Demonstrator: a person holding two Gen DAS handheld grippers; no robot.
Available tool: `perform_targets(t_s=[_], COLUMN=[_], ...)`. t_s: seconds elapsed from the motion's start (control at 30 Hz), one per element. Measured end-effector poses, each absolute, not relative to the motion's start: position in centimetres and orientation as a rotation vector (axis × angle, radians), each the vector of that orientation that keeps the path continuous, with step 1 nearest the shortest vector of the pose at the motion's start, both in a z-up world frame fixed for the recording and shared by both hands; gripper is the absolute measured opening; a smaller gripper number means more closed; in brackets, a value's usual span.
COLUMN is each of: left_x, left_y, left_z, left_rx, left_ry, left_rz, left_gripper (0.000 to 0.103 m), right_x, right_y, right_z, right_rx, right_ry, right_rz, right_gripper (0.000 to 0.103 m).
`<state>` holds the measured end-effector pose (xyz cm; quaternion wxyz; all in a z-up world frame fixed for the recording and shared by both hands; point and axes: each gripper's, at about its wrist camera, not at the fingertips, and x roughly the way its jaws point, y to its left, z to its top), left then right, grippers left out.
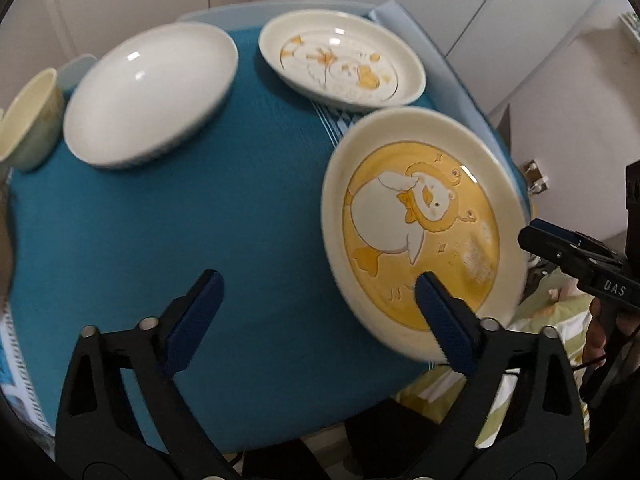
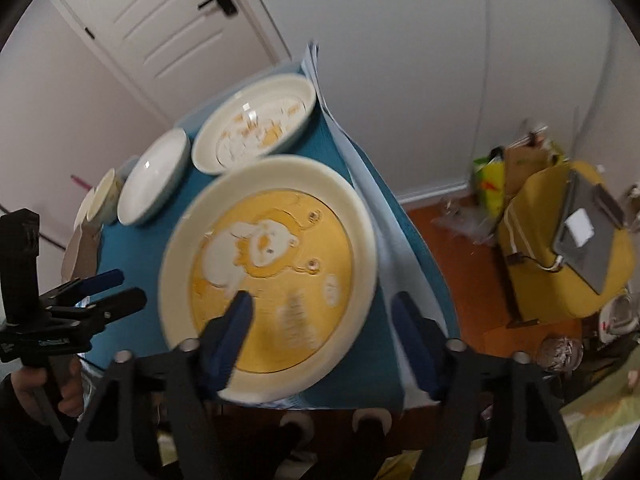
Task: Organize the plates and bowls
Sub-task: 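Grasp the rim of the large yellow duck-print plate with both grippers, then carry the yellow plate with both grippers, lower it onto the cloth, open both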
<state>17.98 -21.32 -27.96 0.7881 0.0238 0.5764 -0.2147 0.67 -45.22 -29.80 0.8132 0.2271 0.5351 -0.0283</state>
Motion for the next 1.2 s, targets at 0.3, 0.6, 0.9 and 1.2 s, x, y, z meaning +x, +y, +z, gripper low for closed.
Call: perform_targets(t_s=[0.3, 0.6, 0.9, 1.2], left_x=[18.1, 18.1, 17.9, 17.4], left_y=[-23.3, -23.0, -24.6, -24.3], left_z=[-29.9, -29.9, -29.6, -28.6], left_rx=[0.046, 0.031, 0.14, 0.163], left_ry=[1.283, 1.281, 1.247, 1.208], left_rz=[-0.394, -0.386, -0.35, -0.341], left_gripper=[0.043, 0.026, 0.024, 0.024], right_x=[2.7, 3.7, 4.0, 4.1], right_y=[-47.4, -47.5, -46.8, -46.3], right_z=[-32.2, -32.4, -32.3, -32.1], right_rx=[0.449, 0.42, 0.35, 0.302], right_ry=[1.186, 1.192, 1.205, 1.205], right_rz=[0.059, 0.086, 0.086, 0.089], right_gripper=[0.026, 0.015, 0.015, 0.015])
